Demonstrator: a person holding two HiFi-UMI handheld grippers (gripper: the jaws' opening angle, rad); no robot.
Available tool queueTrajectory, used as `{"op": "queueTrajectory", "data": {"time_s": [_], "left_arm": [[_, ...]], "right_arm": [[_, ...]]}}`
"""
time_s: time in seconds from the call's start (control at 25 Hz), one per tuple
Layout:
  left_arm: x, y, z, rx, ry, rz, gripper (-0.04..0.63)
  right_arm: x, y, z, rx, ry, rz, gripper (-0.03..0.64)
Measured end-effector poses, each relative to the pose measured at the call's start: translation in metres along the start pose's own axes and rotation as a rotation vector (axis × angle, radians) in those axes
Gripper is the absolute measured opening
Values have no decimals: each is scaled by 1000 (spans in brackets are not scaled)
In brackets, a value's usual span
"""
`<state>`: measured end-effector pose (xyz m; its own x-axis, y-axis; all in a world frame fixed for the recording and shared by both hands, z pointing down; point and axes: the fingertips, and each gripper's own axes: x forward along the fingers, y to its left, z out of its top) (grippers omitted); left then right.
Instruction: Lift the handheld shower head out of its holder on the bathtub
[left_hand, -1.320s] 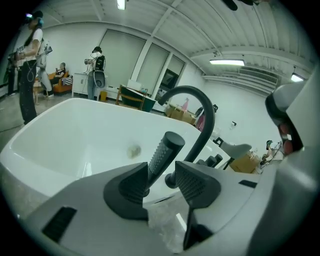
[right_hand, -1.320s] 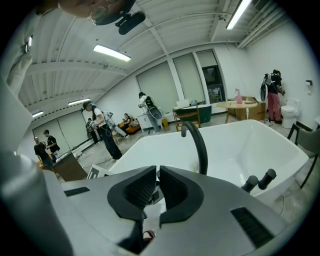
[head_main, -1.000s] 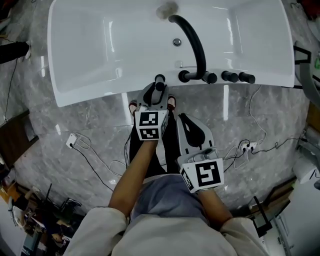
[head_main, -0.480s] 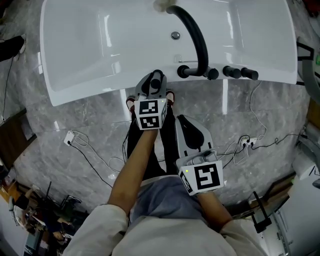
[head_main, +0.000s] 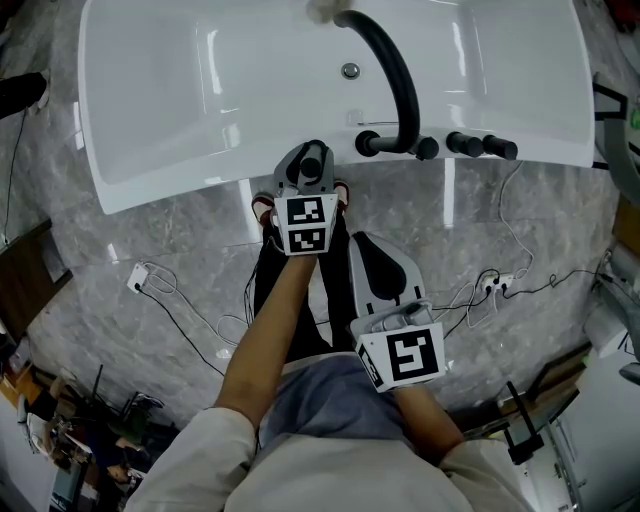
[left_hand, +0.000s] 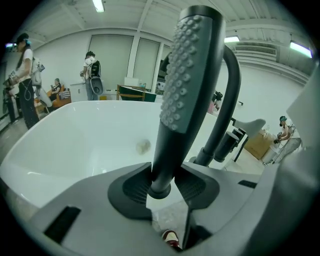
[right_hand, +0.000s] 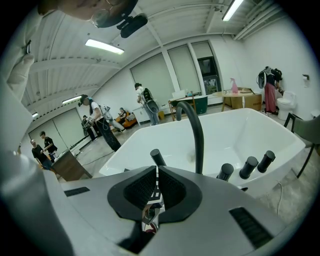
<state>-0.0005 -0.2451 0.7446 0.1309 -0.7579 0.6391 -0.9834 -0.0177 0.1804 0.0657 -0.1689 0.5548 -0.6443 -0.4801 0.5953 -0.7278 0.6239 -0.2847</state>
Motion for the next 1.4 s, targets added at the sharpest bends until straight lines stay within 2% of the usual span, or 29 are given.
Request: {"op": "queueTrajectory", "data": {"time_s": [0.76, 1.08, 1.4], "left_arm": [[-23, 6, 11, -32, -17, 31, 138], [-36, 4, 26, -1, -36, 17, 138], [-60, 2, 40, -16, -46, -6, 138]], "right_arm": [[2, 6, 8, -6, -13, 6, 20], [0, 11, 21, -19, -35, 18, 21], [-3, 12, 28, -23, -53, 19, 20]]}}
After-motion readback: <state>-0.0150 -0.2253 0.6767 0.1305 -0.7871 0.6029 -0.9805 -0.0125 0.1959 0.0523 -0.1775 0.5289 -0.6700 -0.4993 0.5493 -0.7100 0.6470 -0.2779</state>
